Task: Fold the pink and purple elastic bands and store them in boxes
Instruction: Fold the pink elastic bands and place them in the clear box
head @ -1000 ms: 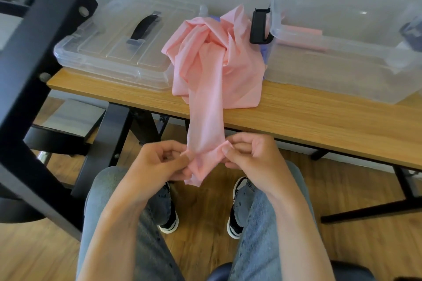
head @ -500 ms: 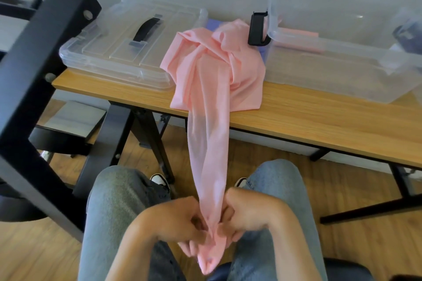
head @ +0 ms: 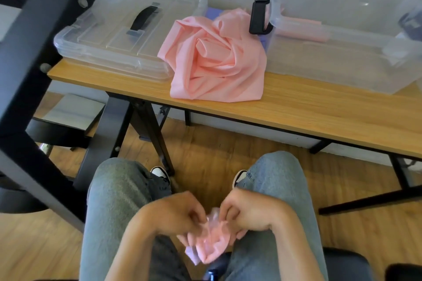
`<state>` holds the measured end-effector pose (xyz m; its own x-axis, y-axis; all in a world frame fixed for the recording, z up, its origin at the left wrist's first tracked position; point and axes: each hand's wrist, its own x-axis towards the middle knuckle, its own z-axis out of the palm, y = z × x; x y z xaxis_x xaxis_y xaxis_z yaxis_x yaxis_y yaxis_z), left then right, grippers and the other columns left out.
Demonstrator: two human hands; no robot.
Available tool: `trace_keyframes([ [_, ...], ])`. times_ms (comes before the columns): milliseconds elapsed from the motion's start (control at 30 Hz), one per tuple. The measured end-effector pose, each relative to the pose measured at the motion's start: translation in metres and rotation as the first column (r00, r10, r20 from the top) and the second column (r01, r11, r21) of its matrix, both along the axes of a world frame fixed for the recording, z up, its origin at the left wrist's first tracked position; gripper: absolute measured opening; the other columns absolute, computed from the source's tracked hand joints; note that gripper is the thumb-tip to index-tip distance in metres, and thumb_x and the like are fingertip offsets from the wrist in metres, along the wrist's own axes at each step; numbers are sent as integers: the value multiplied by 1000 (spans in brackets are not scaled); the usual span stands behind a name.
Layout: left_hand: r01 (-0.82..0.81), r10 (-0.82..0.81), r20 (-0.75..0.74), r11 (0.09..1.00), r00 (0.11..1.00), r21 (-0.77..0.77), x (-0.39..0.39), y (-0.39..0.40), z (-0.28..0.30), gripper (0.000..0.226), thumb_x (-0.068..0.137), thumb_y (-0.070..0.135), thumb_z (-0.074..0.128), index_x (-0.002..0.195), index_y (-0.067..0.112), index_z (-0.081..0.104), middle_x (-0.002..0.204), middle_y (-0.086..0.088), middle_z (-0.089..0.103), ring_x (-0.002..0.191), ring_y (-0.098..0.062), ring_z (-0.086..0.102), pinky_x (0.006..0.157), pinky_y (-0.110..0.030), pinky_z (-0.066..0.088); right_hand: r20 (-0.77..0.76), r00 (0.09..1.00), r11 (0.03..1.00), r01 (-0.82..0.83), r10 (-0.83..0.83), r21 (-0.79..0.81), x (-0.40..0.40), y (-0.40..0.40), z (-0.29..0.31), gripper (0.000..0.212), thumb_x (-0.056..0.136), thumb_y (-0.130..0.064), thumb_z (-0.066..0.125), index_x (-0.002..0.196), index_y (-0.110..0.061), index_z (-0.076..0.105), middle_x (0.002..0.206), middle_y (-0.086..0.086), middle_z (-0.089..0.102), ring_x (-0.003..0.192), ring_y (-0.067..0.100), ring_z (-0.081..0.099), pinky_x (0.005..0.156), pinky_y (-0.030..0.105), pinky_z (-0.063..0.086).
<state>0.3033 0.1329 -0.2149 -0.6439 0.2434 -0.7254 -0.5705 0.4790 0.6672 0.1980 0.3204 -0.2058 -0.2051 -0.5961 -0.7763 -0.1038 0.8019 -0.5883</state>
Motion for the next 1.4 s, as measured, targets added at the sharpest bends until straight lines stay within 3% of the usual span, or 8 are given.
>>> trace_keyframes([
  [167, -397, 380, -325, 918, 866, 15, 3, -20, 27, 10, 95, 8, 69, 104, 11, 73, 90, -9, 77, 80, -16, 76, 74, -26, 62, -220, 936, 935, 207, -275, -290, -9, 12, 31, 8, 98, -19, 72, 106, -16, 73, 88, -2, 81, 84, 10, 78, 83, 34, 64],
  [300, -627, 610, -425, 770, 668, 118, 4, -21, 40, 23, 92, 10, 70, 114, 14, 70, 88, -6, 77, 80, -17, 77, 71, -25, 63, -249, 861, 853, 320, -444, -412, -8, 14, 46, 40, 97, -19, 72, 134, -30, 60, 92, -11, 81, 87, 6, 77, 86, 33, 63],
  [667, -724, 706, -669, 585, 233, 366, 14, -19, 89, 30, 79, 11, 76, 110, 15, 74, 94, 0, 80, 85, -18, 78, 77, -27, 63, -276, 608, 541, 306, -744, -784, -7, 10, 77, 19, 92, -21, 75, 111, -20, 75, 97, -11, 80, 89, 8, 77, 80, 36, 64],
  [800, -726, 640, -748, 598, 177, 339, 14, -18, 101, 26, 83, 10, 76, 107, 20, 74, 94, 9, 80, 85, -13, 78, 74, -24, 63, -280, 575, 468, 207, -769, -859, -7, 10, 88, 12, 93, -12, 75, 105, -17, 75, 92, -8, 80, 88, 12, 78, 75, 34, 64],
  [967, -740, 589, -792, 603, 163, 297, 13, -19, 107, 16, 85, 20, 74, 101, 22, 71, 82, 9, 78, 71, -12, 76, 66, -25, 63, -370, 590, 530, 119, -718, -840, -12, 13, 97, 8, 98, -24, 68, 101, -17, 69, 70, -2, 74, 62, 15, 74, 61, 43, 62],
  [1100, -747, 584, -801, 590, 132, 307, 14, -19, 105, 15, 87, 22, 73, 102, 21, 71, 70, 3, 76, 59, -16, 74, 60, -29, 63, -240, 626, 444, 191, -742, -876, -11, 10, 97, 4, 96, -11, 72, 99, -13, 71, 78, 0, 78, 74, 18, 78, 68, 40, 64],
  [1267, -687, 653, -751, 592, 101, 422, 16, -19, 98, 19, 87, 17, 73, 104, 8, 71, 87, -2, 80, 79, -24, 79, 71, -42, 65, 0, 654, 299, 345, -756, -890, -10, 8, 98, 12, 91, -13, 73, 100, -6, 71, 89, 9, 80, 84, 26, 79, 75, 38, 65],
  [1400, -677, 649, -752, 606, 117, 418, 16, -19, 93, 17, 86, 12, 72, 102, 9, 70, 92, 1, 80, 82, -21, 79, 72, -37, 65, -23, 637, 311, 344, -771, -886, -10, 10, 96, 15, 92, -12, 71, 106, -9, 71, 95, 5, 81, 88, 22, 80, 77, 36, 65],
])
